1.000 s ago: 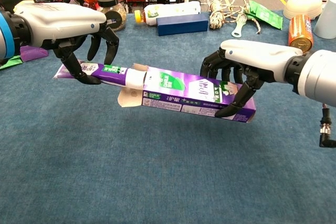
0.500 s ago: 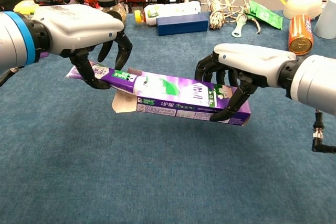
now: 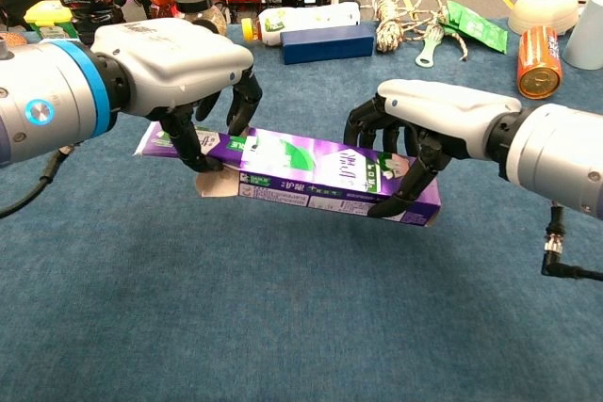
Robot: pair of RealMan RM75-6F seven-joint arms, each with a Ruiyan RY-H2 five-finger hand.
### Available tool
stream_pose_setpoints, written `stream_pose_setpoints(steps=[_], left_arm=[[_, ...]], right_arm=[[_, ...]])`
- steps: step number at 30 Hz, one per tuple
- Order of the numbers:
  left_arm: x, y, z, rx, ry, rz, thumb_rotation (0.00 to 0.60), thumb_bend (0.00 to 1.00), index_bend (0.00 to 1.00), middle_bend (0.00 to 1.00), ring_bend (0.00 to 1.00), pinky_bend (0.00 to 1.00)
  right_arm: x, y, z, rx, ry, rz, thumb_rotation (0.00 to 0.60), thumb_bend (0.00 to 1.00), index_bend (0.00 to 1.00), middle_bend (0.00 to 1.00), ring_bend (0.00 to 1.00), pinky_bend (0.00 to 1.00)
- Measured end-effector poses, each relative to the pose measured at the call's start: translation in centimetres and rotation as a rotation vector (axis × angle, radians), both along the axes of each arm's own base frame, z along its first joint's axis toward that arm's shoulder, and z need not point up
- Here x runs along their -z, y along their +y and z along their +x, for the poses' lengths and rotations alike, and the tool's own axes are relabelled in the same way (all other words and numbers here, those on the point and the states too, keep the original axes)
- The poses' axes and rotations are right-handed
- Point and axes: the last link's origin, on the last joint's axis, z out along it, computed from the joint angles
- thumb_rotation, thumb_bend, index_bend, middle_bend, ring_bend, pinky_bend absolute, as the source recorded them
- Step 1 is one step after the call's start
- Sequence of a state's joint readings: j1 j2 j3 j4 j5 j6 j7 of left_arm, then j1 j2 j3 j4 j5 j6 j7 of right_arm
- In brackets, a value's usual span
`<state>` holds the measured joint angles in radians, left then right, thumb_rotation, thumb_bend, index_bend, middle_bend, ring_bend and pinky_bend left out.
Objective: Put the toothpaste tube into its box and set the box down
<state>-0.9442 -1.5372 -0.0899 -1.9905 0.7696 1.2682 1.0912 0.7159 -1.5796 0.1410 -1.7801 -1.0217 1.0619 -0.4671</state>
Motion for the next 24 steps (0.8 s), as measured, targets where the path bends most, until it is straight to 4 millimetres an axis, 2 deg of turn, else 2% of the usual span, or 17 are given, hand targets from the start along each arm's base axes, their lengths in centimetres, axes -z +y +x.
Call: stream_pose_setpoints(steps=[8, 10, 12, 17, 20, 24], left_arm=[[0.4, -0.5, 0.8, 0.000, -0.020, 0.017, 0.600, 0.31, 0.56, 0.42, 0.48, 0.66], [0.2, -0.5, 0.8, -0.002, -0.024, 0.014, 0.600, 0.30, 0.51, 0.38, 0.42, 0.62], [0.0, -0.5, 0.7, -0.001, -0.024, 0.016, 0.600, 0.29, 0.40, 0.29, 0.34, 0.57], [-0.9, -0.4, 0.6, -0.008, -0.037, 0.018, 0.600, 0.27, 0.15, 0.14, 0.25, 0.51], [-1.7, -0.3, 0.6, -0.016, -0.047, 0.025, 0.600, 0.27, 0.06, 0.11, 0.24, 0.50], [-2.9, 0.0, 0.6, -0.026, -0.076, 0.035, 0.600, 0.27, 0.03, 0.08, 0.24, 0.50]], right_arm=[[0.0, -0.1, -0.1, 0.015, -0.016, 0.006, 0.600, 0.35, 0.48, 0.50, 0.50, 0.59], [-0.1, -0.1, -0.1, 0.016, -0.020, 0.006, 0.600, 0.35, 0.48, 0.50, 0.50, 0.60], [-0.2, -0.1, -0.2, 0.019, -0.024, 0.007, 0.600, 0.35, 0.48, 0.50, 0.50, 0.60], [-0.3, -0.4, -0.6, 0.031, -0.033, 0.003, 0.600, 0.36, 0.48, 0.51, 0.51, 0.60], [-0.5, -0.6, -1.0, 0.042, -0.040, 0.000, 0.600, 0.38, 0.48, 0.51, 0.51, 0.59], [-0.7, -0.9, -1.6, 0.055, -0.055, -0.004, 0.600, 0.39, 0.48, 0.51, 0.51, 0.59]])
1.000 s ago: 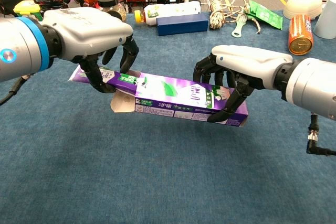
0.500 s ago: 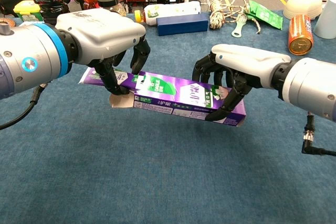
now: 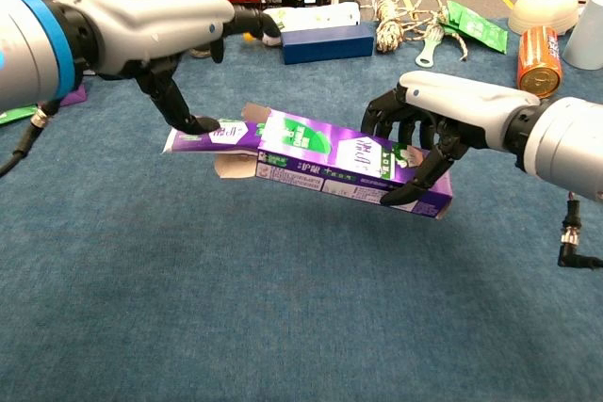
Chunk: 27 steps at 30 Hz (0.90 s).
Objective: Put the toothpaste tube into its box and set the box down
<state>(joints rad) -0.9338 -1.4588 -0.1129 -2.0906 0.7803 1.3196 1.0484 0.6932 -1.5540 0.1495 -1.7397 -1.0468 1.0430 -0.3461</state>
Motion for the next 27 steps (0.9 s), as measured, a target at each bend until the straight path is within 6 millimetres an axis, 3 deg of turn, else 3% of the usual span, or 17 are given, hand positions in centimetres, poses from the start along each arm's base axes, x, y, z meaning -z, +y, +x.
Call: stream_pose_setpoints(steps=[9, 16, 23, 27], left_arm=[[-5.2, 1.5, -0.4, -0.039, -0.124, 0.071, 0.600, 0.27, 0.03, 0.08, 0.24, 0.50], [-9.9, 3.1, -3.0, -0.096, -0.199, 0.140, 0.600, 0.27, 0.03, 0.08, 0.24, 0.50], [-12.3, 4.2, -5.7, -0.138, -0.222, 0.159, 0.600, 0.27, 0.03, 0.08, 0.24, 0.50], [-12.8, 4.5, -6.1, -0.140, -0.231, 0.157, 0.600, 0.27, 0.03, 0.08, 0.24, 0.50]], right_arm=[[-1.0, -0.9, -1.3, 0.025, -0.113, -0.006, 0.600, 0.42, 0.49, 0.51, 0.51, 0.59], [-2.1, -2.2, -2.6, 0.041, -0.307, -0.047, 0.600, 0.44, 0.49, 0.52, 0.51, 0.59], [-2.5, -3.8, -3.7, 0.008, -0.468, -0.138, 0.600, 0.43, 0.49, 0.52, 0.51, 0.59], [-2.3, -4.2, -3.1, 0.002, -0.538, -0.161, 0.600, 0.44, 0.50, 0.52, 0.51, 0.59]])
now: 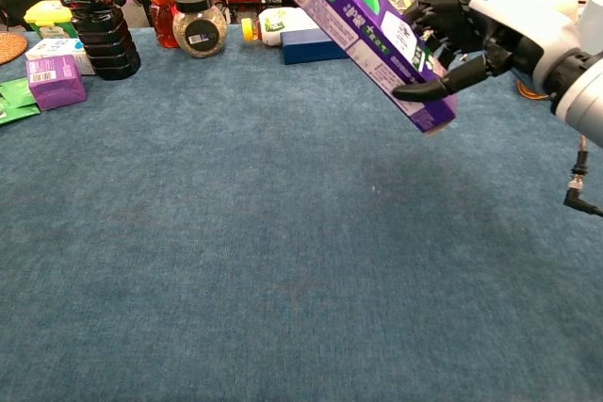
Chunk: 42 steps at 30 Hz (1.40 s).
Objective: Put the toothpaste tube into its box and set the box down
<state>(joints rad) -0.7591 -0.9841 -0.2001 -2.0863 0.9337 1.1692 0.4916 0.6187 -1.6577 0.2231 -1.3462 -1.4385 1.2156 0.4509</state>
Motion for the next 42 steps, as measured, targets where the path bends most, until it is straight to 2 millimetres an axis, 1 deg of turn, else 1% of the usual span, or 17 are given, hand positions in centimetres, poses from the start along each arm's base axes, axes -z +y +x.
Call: stream_pose_setpoints(steps=[5, 9, 12, 18, 26, 30, 32, 35, 38, 40, 42], left_arm=[[-0.4, 0.1, -0.3, 0.002, 0.005, 0.002, 0.600, 0.27, 0.03, 0.08, 0.24, 0.50], [-0.1, -0.4, -0.9, 0.043, 0.013, -0.026, 0.600, 0.27, 0.03, 0.08, 0.24, 0.50], [0.0, -0.9, -1.1, 0.079, 0.020, -0.027, 0.600, 0.27, 0.03, 0.08, 0.24, 0.50], [0.5, -1.3, -3.4, -0.005, 0.024, -0.021, 0.600, 0.27, 0.03, 0.08, 0.24, 0.50], [0.8, -1.5, -4.9, -0.048, 0.048, -0.023, 0.600, 0.27, 0.03, 0.08, 0.24, 0.50], [0.8, -1.4, -5.3, -0.056, 0.052, -0.025, 0.600, 0.27, 0.03, 0.08, 0.24, 0.50], [0.9, -1.4, -5.6, -0.063, 0.056, -0.029, 0.600, 0.27, 0.03, 0.08, 0.24, 0.50], [1.0, -1.3, -6.0, -0.072, 0.060, -0.033, 0.600, 0.27, 0.03, 0.08, 0.24, 0.50], [1.1, -1.1, -6.3, -0.083, 0.059, -0.039, 0.600, 0.27, 0.03, 0.08, 0.24, 0.50], [1.1, -1.1, -6.4, -0.085, 0.056, -0.038, 0.600, 0.27, 0.03, 0.08, 0.24, 0.50], [1.0, -1.0, -6.5, -0.088, 0.052, -0.038, 0.600, 0.27, 0.03, 0.08, 0.24, 0.50]], right_arm=[[0.1, -0.5, 0.1, -0.006, -0.003, -0.031, 0.600, 0.44, 0.50, 0.52, 0.51, 0.59], [0.1, -0.6, -0.2, -0.007, 0.056, -0.027, 0.600, 0.44, 0.50, 0.52, 0.51, 0.59], [0.1, -0.7, -0.8, -0.021, 0.144, -0.025, 0.600, 0.44, 0.50, 0.52, 0.51, 0.59], [0.4, -0.6, -2.0, -0.082, 0.373, -0.006, 0.600, 0.44, 0.50, 0.52, 0.51, 0.59], [1.2, -0.7, -3.0, -0.132, 0.619, 0.057, 0.600, 0.44, 0.50, 0.52, 0.50, 0.59], [1.3, -0.9, -3.3, -0.125, 0.680, 0.072, 0.600, 0.44, 0.50, 0.51, 0.49, 0.59], [1.5, -1.1, -3.5, -0.116, 0.708, 0.085, 0.600, 0.43, 0.47, 0.50, 0.48, 0.59], [1.8, -1.4, -3.8, -0.098, 0.741, 0.109, 0.600, 0.40, 0.34, 0.44, 0.43, 0.57], [1.8, -1.8, -4.0, -0.077, 0.773, 0.118, 0.600, 0.31, 0.17, 0.25, 0.29, 0.48], [1.7, -1.9, -4.0, -0.068, 0.789, 0.113, 0.600, 0.27, 0.12, 0.17, 0.21, 0.43], [1.5, -1.9, -3.8, -0.066, 0.805, 0.104, 0.600, 0.23, 0.10, 0.11, 0.15, 0.36]])
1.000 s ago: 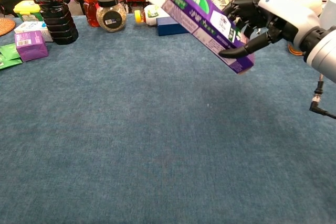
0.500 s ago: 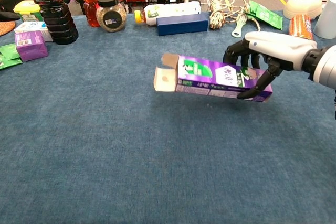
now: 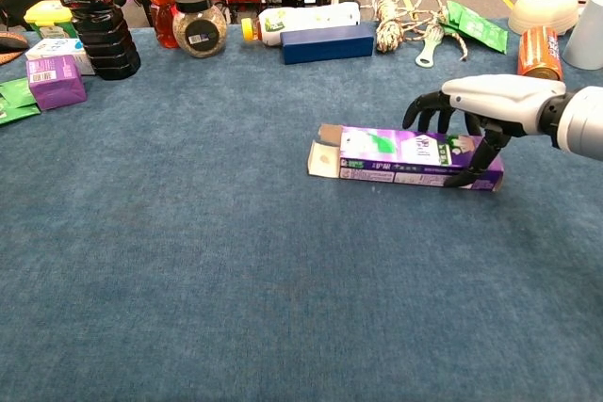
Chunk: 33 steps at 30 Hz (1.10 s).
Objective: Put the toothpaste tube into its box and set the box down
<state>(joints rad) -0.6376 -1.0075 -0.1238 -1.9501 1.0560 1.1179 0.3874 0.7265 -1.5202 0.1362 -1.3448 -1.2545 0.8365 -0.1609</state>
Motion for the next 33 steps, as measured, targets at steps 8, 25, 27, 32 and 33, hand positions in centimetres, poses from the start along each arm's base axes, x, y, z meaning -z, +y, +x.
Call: stream_pose_setpoints(steps=[8, 25, 27, 32, 33], left_arm=[[-0.5, -0.6, -0.7, -0.018, -0.055, -0.015, 0.600, 0.24, 0.02, 0.02, 0.14, 0.37], [-3.9, -6.2, -9.5, -0.040, -0.160, 0.094, 0.600, 0.09, 0.00, 0.00, 0.00, 0.19], [-4.3, -7.5, -10.9, -0.053, -0.167, 0.113, 0.600, 0.09, 0.00, 0.00, 0.00, 0.19], [-4.5, -11.5, -14.5, -0.097, -0.164, 0.154, 0.600, 0.09, 0.00, 0.00, 0.00, 0.18], [-4.4, -12.1, -14.8, -0.100, -0.164, 0.161, 0.600, 0.09, 0.00, 0.00, 0.00, 0.18]], right_arm=[[-2.3, 1.4, 1.8, 0.018, -0.055, 0.003, 0.600, 0.07, 0.07, 0.04, 0.06, 0.23], [-10.7, 4.8, -4.3, -0.119, -0.092, -0.231, 0.600, 0.00, 0.07, 0.05, 0.05, 0.16], [-11.5, 5.5, -5.6, -0.139, -0.070, -0.250, 0.600, 0.00, 0.07, 0.05, 0.05, 0.15], [-13.5, 8.9, -8.7, -0.112, -0.082, -0.305, 0.600, 0.00, 0.07, 0.05, 0.05, 0.14], [-13.9, 9.6, -9.2, -0.104, -0.079, -0.316, 0.600, 0.00, 0.07, 0.04, 0.05, 0.13]])
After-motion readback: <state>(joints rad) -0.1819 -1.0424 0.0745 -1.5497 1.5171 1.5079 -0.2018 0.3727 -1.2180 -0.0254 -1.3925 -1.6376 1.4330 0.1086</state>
